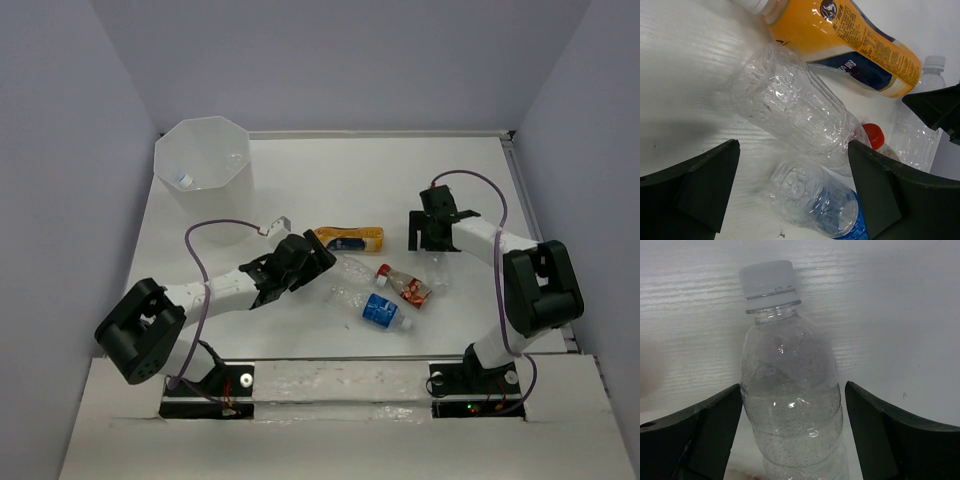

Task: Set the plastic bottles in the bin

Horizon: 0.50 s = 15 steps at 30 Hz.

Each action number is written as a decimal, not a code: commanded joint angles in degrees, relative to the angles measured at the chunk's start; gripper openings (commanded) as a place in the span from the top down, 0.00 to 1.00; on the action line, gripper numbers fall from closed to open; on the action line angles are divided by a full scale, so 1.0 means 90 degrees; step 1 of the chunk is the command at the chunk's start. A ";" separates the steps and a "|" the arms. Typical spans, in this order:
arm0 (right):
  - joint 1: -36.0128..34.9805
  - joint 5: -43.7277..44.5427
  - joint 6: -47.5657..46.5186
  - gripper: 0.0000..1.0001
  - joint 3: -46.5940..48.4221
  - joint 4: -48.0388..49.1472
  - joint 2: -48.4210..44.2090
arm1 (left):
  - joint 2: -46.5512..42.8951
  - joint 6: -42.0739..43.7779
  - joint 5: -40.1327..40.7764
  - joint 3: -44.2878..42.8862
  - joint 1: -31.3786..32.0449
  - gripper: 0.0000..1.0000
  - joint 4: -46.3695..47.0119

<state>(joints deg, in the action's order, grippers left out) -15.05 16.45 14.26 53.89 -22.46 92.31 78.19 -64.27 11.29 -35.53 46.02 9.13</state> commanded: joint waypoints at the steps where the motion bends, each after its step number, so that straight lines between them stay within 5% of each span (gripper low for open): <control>1: 0.0012 0.0018 -0.0188 0.09 0.0253 0.0083 0.0036 | 0.0246 -0.0066 0.0474 0.0080 0.0024 0.01 0.0509; 6: 0.0012 0.0028 -0.0227 0.11 0.0204 0.0093 0.0065 | 0.0628 -0.0105 0.0610 0.0041 0.0023 0.01 0.0743; 15: 0.0012 0.0145 -0.0198 0.39 0.0116 0.0181 -0.0354 | 0.0872 0.0002 0.0826 0.0100 0.0023 0.07 0.1232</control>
<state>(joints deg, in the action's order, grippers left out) -15.05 16.82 12.78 53.95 -22.26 92.58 85.65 -65.01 15.22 -35.35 46.02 18.06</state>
